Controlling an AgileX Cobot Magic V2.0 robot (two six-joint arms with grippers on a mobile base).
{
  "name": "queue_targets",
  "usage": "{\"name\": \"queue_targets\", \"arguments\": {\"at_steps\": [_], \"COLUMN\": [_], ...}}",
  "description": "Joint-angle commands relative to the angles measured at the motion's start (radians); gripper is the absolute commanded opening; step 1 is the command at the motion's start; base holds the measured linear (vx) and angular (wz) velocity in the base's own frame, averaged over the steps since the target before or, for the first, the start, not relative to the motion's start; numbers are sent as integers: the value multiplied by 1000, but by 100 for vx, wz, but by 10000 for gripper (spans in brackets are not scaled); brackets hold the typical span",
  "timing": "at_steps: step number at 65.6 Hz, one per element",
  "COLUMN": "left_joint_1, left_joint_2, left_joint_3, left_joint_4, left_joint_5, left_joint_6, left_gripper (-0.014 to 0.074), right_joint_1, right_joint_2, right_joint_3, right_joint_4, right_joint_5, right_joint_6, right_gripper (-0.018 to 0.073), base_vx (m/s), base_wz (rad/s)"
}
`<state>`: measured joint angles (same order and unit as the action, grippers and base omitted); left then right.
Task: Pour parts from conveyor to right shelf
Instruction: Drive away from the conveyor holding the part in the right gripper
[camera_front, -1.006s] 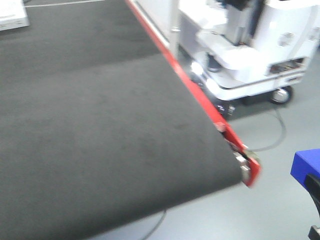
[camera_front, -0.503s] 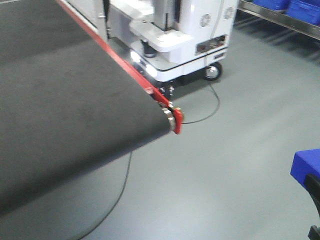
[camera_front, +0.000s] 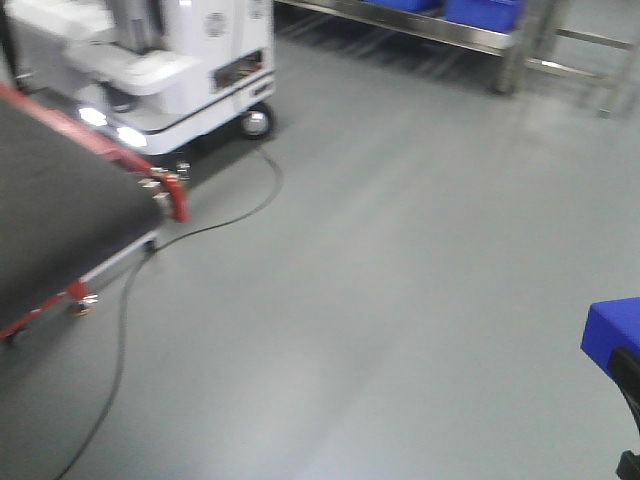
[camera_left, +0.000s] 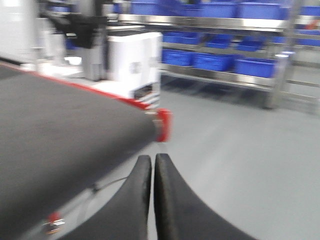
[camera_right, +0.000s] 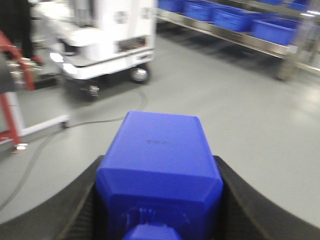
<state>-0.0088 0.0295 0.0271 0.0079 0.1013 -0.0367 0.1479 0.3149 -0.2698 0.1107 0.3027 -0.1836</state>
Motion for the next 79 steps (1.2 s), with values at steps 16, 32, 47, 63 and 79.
{"name": "queue_targets", "arguments": {"at_steps": [16, 32, 47, 63, 79], "left_joint_1": [-5, -5, -5, -5, -5], "left_joint_2": [16, 16, 16, 16, 16], "left_joint_3": [-20, -20, -20, -20, -20], "left_joint_4": [-8, -8, -8, -8, -8], "left_joint_5": [-79, -79, -79, -79, -79], "left_joint_6": [-8, -8, -8, -8, -8], "left_gripper": [-6, -6, -6, -6, -6], "right_joint_1": [-1, -1, -1, -1, -1], "right_joint_2": [6, 6, 6, 6, 6], "right_joint_3": [-30, -30, -30, -30, -30], "right_joint_4": [-4, -4, -4, -4, -4], "right_joint_5": [-82, -82, -82, -82, -82], "right_joint_6": [-10, -10, -10, -10, -10], "right_gripper": [-1, -1, -1, -1, -1], "base_vx": [-23, -20, -15, -11, -6], "base_wz": [-88, -76, -59, -42, -25]}}
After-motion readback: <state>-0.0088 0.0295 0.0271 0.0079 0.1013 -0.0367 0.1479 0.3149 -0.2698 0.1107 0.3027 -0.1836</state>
